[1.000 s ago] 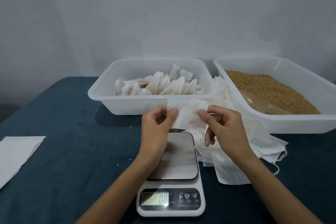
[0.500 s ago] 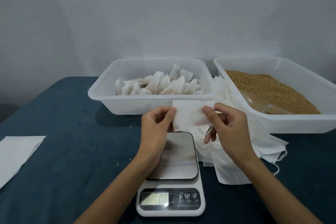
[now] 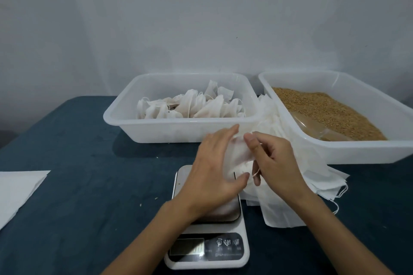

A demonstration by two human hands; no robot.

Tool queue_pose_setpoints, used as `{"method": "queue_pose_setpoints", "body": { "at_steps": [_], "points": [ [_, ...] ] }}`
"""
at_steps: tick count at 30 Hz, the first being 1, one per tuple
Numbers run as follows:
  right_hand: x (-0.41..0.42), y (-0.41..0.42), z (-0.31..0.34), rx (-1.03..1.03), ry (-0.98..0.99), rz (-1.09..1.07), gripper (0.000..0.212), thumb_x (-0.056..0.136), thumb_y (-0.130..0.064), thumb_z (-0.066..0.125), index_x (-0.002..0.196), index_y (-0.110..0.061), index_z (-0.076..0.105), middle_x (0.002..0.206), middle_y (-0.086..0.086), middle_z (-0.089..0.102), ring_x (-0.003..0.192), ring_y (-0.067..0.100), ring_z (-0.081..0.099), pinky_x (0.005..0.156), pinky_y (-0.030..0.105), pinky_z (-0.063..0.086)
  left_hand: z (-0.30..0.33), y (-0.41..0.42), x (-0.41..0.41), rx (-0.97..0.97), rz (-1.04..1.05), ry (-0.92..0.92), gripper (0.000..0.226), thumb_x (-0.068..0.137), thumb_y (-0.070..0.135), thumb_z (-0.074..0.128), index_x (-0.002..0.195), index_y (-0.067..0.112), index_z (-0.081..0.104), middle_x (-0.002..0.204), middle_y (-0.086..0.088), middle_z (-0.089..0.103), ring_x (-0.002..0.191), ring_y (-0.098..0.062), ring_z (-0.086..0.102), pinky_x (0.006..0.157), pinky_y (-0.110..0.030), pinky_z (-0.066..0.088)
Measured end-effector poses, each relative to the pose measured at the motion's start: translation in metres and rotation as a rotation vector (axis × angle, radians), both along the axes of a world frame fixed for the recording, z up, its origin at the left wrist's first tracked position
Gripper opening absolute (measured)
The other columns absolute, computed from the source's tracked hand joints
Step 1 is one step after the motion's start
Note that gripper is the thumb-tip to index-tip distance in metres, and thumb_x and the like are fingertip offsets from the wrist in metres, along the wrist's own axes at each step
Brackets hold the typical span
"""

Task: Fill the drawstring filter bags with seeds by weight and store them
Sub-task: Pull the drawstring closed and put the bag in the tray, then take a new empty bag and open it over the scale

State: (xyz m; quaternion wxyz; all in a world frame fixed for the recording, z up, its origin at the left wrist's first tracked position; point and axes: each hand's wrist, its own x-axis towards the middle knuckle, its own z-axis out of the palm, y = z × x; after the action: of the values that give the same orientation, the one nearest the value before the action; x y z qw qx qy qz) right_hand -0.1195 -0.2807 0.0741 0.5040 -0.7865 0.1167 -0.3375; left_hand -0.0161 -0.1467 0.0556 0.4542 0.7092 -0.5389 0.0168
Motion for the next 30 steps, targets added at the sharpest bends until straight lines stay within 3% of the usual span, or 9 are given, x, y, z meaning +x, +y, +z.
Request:
{"method": "queue_pose_setpoints", "body": {
  "at_steps": [3, 6, 10, 14, 18, 22, 24, 27, 30],
  "points": [
    [-0.004, 0.002, 0.011, 0.020, 0.071, 0.096, 0.066, 0.093, -0.070, 0.043, 0.078, -0.010, 0.069, 0.052, -0.001, 0.063, 0.035, 0.025, 0.059, 0.043, 0.014, 0.038, -0.004, -0.002, -0.001, 0.071, -0.022, 0.048, 0.074, 0.089, 0.009, 0.071, 0.156, 0.022, 0.040, 0.145, 0.004, 0.055, 0.134, -0.012, 0.050, 0.115, -0.037, 0.040],
    [-0.013, -0.004, 0.034, 0.014, 0.092, 0.103, 0.086, 0.082, -0.088, 0.033, 0.091, -0.014, 0.077, 0.075, -0.002, 0.076, 0.038, 0.027, 0.061, 0.043, 0.013, 0.039, 0.000, 0.000, 0.000, -0.024, -0.022, 0.168, 0.060, 0.084, 0.002, 0.066, 0.140, 0.020, 0.056, 0.130, 0.008, 0.066, 0.120, -0.007, 0.060, 0.102, -0.025, 0.047],
    [-0.020, 0.000, 0.059, -0.062, 0.260, 0.192, 0.096, 0.071, -0.098, 0.027, 0.093, -0.020, 0.078, 0.078, -0.001, 0.077, 0.043, 0.031, 0.063, 0.046, 0.010, 0.039, 0.003, 0.000, -0.005, -0.031, -0.078, 0.381, 0.047, 0.085, 0.016, 0.073, 0.128, 0.029, 0.058, 0.119, 0.012, 0.069, 0.115, -0.011, 0.064, 0.098, -0.031, 0.052],
    [-0.014, 0.010, 0.071, -0.145, 0.295, 0.300, 0.096, 0.074, -0.094, 0.029, 0.090, -0.014, 0.079, 0.078, -0.001, 0.078, 0.042, 0.026, 0.064, 0.047, 0.009, 0.040, 0.005, -0.005, -0.016, -0.113, -0.238, 0.676, 0.033, 0.089, 0.009, 0.073, 0.118, 0.020, 0.062, 0.104, 0.002, 0.073, 0.108, -0.014, 0.071, 0.096, -0.036, 0.059],
    [-0.019, -0.030, 0.093, -0.193, 0.186, 0.088, 0.086, 0.086, -0.085, 0.028, 0.088, -0.015, 0.078, 0.077, 0.003, 0.078, 0.041, 0.028, 0.062, 0.039, 0.023, 0.039, -0.002, -0.008, -0.012, -0.137, -0.122, 0.715, 0.026, 0.084, 0.022, 0.075, 0.107, 0.033, 0.068, 0.099, -0.001, 0.069, 0.102, -0.025, 0.067, 0.095, -0.045, 0.058],
    [-0.031, -0.125, 0.091, -0.300, 0.172, -0.301, 0.040, 0.099, -0.052, 0.055, 0.090, -0.019, 0.075, 0.074, 0.002, 0.076, 0.045, 0.023, 0.062, 0.042, 0.023, 0.046, -0.007, -0.008, -0.005, -0.141, -0.115, 0.729, 0.026, 0.084, 0.023, 0.076, 0.105, 0.037, 0.070, 0.095, 0.007, 0.071, 0.095, -0.012, 0.069, 0.087, -0.029, 0.060],
    [-0.036, -0.180, 0.083, -0.421, 0.417, -0.441, 0.017, 0.095, -0.034, 0.068, 0.099, -0.018, 0.072, 0.083, -0.001, 0.076, 0.057, 0.018, 0.066, 0.054, 0.028, 0.055, -0.008, -0.008, -0.004, -0.147, -0.109, 0.729, 0.028, 0.083, 0.023, 0.077, 0.106, 0.037, 0.070, 0.094, 0.006, 0.072, 0.091, -0.009, 0.069, 0.080, -0.021, 0.057],
    [-0.041, -0.234, 0.059, -0.532, 1.004, -0.428, 0.044, 0.084, -0.034, 0.081, 0.121, -0.017, 0.063, 0.114, 0.004, 0.069, 0.089, 0.016, 0.063, 0.082, 0.033, 0.051, -0.008, -0.009, -0.004, -0.147, -0.100, 0.750, 0.029, 0.086, 0.014, 0.080, 0.105, 0.036, 0.071, 0.093, 0.003, 0.073, 0.088, -0.009, 0.070, 0.075, -0.017, 0.055],
    [-0.041, -0.254, 0.037, -0.558, 1.192, -0.396, 0.052, 0.077, -0.040, 0.086, 0.118, -0.020, 0.061, 0.117, 0.001, 0.065, 0.093, 0.014, 0.058, 0.084, 0.031, 0.049, -0.005, -0.005, -0.003, -0.151, -0.106, 0.793, 0.032, 0.089, 0.002, 0.078, 0.104, 0.030, 0.072, 0.090, 0.000, 0.074, 0.084, -0.009, 0.070, 0.073, -0.017, 0.054]
  ]
}}
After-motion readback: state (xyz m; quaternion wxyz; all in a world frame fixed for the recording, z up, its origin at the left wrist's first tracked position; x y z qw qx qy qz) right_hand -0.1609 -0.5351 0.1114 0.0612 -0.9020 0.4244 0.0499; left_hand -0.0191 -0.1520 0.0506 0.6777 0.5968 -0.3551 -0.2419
